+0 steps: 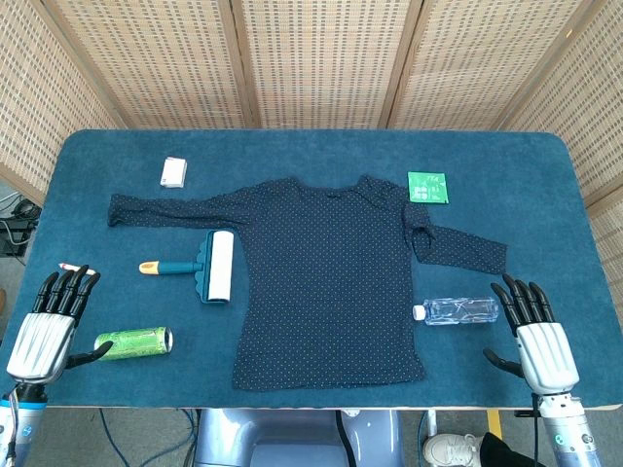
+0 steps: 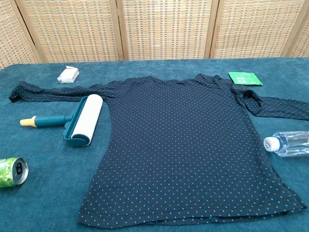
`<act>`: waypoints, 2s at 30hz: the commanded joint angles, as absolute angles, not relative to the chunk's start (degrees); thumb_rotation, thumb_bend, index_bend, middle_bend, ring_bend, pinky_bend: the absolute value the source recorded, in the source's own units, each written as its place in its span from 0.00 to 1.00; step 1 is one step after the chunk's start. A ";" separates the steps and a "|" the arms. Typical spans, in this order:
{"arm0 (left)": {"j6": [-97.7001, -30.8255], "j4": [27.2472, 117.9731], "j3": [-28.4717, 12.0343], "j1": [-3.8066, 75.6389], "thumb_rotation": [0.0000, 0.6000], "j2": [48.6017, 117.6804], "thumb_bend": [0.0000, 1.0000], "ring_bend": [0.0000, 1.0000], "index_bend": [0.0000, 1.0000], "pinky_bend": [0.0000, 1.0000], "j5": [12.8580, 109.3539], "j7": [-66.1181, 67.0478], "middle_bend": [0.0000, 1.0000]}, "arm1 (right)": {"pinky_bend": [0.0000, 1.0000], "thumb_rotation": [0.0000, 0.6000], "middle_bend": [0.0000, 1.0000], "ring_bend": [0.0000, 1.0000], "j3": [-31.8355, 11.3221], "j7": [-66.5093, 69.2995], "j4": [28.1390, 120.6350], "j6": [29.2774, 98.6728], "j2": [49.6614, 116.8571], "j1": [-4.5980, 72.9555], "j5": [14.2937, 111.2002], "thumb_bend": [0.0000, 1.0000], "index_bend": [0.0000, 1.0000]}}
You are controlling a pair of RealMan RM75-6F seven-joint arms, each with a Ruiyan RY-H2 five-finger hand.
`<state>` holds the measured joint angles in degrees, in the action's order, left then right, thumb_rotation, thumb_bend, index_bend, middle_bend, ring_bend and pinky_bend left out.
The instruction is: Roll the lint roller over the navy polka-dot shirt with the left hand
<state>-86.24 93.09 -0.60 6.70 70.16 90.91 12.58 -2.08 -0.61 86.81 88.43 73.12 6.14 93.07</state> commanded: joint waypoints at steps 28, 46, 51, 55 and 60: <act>-85.16 93.33 -1.29 7.01 1.00 70.87 0.15 0.00 0.00 0.00 89.12 14.24 0.00 | 0.00 1.00 0.00 0.00 -2.47 1.00 87.06 87.48 72.51 6.35 91.76 0.06 0.00; -69.79 90.05 -12.50 20.02 1.00 71.97 0.18 0.53 0.11 0.61 75.37 16.07 0.39 | 0.00 1.00 0.00 0.00 -3.21 1.67 85.71 85.39 73.06 6.85 89.22 0.06 0.00; -61.29 87.93 -13.49 24.69 1.00 72.40 0.18 0.61 0.21 0.63 69.27 17.81 0.60 | 0.00 1.00 0.00 0.00 -3.30 1.38 84.92 84.28 73.60 7.24 88.49 0.06 0.00; -58.56 85.93 -13.78 26.95 1.00 73.49 0.18 0.66 0.32 0.66 66.63 19.20 0.69 | 0.00 1.00 0.00 0.00 -3.45 1.31 84.53 83.88 73.82 7.33 87.94 0.06 0.00; -54.41 81.86 -14.21 30.59 1.00 75.67 0.19 0.70 0.42 0.68 62.24 21.28 0.75 | 0.00 1.00 0.00 0.00 -3.80 1.25 83.92 83.21 74.09 7.52 86.96 0.06 0.00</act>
